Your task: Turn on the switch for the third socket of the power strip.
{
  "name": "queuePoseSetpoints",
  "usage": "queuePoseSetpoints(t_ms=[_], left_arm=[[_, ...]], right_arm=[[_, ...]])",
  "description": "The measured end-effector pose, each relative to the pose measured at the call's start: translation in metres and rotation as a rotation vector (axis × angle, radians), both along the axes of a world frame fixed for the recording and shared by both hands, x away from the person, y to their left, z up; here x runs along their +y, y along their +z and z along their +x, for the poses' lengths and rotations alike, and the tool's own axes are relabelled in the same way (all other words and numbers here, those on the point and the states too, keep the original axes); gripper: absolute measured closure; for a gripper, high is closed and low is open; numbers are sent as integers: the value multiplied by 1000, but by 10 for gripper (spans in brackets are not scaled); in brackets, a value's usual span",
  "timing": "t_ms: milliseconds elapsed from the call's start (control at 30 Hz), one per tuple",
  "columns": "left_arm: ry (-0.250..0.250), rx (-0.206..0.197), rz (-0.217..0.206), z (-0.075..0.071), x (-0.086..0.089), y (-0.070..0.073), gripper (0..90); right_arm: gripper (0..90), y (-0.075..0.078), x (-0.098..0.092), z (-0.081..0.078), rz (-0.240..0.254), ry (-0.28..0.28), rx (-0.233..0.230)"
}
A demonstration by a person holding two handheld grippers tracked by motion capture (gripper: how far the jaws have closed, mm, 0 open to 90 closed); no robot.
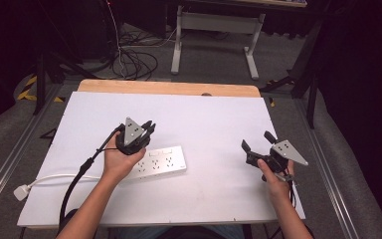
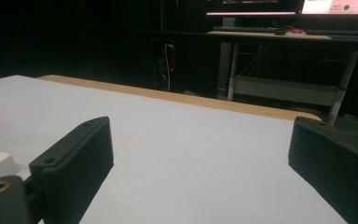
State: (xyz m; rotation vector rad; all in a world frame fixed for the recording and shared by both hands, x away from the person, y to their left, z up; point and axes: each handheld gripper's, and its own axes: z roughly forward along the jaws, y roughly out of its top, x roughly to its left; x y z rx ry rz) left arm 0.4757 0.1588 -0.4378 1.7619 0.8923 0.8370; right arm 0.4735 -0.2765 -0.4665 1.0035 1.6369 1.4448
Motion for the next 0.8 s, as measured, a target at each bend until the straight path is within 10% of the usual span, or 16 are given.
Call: queuePoseSetpoints(t_ms=[800], left_arm=[[166,-86,-71,-6,32,9,687]], right_arm=[[71,0,0,0,1,1,-1]])
